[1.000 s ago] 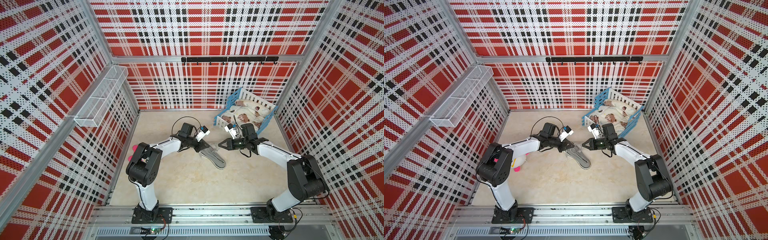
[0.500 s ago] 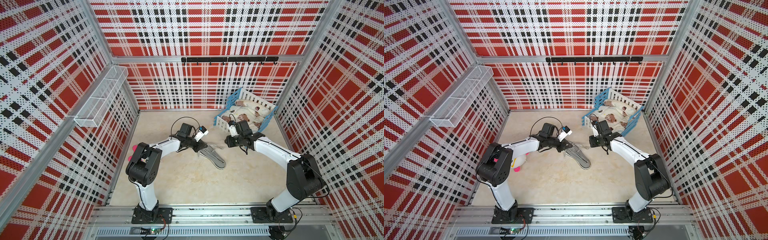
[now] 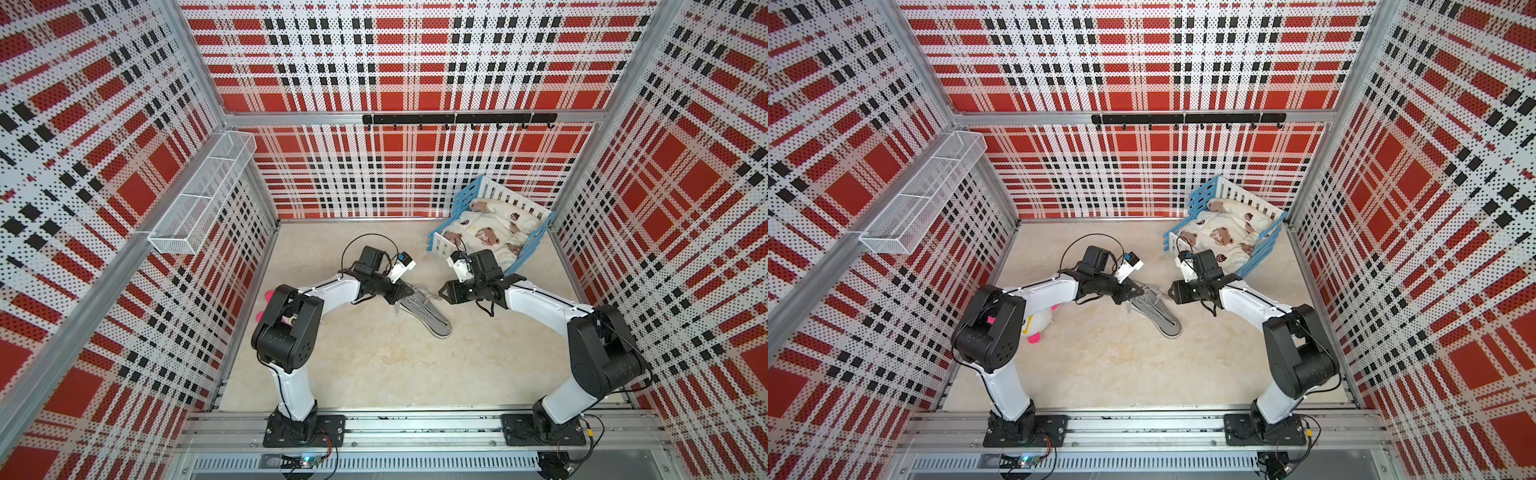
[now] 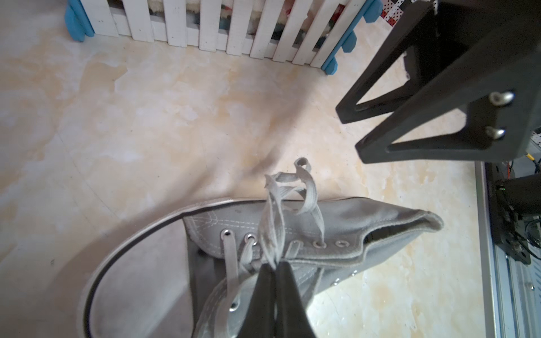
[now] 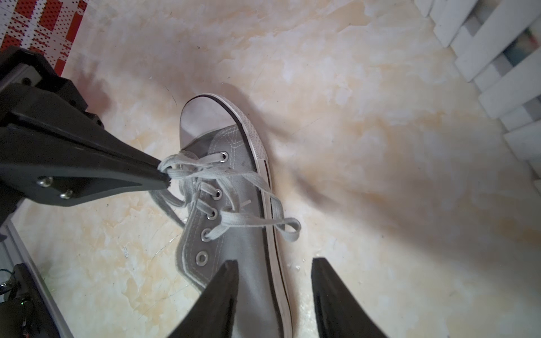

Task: Tie the shoes
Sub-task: Cross the shoelace with the shoelace, then tie the shoelace on the shoe.

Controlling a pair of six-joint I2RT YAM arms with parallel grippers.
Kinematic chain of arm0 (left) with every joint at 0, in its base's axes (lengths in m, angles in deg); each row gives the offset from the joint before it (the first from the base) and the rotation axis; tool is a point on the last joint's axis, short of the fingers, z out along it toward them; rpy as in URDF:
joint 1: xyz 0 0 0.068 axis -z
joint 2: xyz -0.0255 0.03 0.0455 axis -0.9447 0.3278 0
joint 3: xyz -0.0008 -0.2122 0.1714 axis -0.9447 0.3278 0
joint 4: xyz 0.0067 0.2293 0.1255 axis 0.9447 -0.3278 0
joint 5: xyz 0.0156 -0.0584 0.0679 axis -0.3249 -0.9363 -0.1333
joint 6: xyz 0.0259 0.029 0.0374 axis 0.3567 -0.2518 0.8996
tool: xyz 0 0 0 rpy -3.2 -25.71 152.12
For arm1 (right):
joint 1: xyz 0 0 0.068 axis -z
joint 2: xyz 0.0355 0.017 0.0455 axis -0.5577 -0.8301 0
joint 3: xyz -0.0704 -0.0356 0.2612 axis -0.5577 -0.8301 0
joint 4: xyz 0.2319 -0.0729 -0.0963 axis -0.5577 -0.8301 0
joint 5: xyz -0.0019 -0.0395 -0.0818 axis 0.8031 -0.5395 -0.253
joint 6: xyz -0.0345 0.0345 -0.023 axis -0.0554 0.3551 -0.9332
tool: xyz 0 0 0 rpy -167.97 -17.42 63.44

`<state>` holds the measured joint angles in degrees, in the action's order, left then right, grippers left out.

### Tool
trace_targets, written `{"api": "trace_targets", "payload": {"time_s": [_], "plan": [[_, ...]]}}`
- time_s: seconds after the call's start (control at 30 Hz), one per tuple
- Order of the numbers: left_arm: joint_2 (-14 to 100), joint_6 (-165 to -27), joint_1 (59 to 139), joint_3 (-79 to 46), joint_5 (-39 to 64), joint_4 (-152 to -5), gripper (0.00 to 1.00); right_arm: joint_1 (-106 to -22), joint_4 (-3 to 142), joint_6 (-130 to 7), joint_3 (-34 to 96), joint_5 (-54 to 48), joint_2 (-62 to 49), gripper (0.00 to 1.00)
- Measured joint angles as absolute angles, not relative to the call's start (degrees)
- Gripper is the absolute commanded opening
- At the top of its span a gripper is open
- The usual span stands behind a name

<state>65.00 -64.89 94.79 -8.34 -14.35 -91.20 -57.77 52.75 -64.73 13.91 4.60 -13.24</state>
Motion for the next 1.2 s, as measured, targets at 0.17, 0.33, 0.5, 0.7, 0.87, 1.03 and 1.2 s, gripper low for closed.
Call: {"api": "trace_targets", "payload": {"time_s": [0.17, 0.33, 0.5, 0.7, 0.87, 1.03, 1.2], "plan": [[65.0, -64.89, 94.79, -8.34, -14.13, -91.24, 0.0, -58.49, 51.43, -66.96, 15.24, 3.07, -17.57, 0.5], [65.0, -64.89, 94.79, -8.34, -14.11, -91.26, 0.0, -59.32, 50.63, -68.36, 15.83, 2.48, -19.95, 0.5], [65.0, -64.89, 94.83, -8.34, -14.11, -91.28, 0.0, -59.61, 50.98, -68.82, 17.82, 2.96, -22.09, 0.49], [65.0, -64.89, 94.83, -8.34, -14.13, -91.28, 0.0, -59.65, 51.85, -69.1, 19.76, 4.01, -24.19, 0.24], [65.0, -64.89, 94.85, -8.34, -14.15, -91.28, 0.0, -59.65, 51.94, -69.67, 19.89, 3.29, -24.28, 0.0], [65.0, -64.89, 94.9, -8.34, -14.18, -91.28, 0.0, -59.52, 51.61, -69.12, 19.61, -0.42, -24.08, 0.0], [65.0, -64.89, 94.98, -8.34, -14.18, -91.28, 0.0, -59.48, 49.97, -68.27, 19.33, -8.38, -22.75, 0.0]]}}
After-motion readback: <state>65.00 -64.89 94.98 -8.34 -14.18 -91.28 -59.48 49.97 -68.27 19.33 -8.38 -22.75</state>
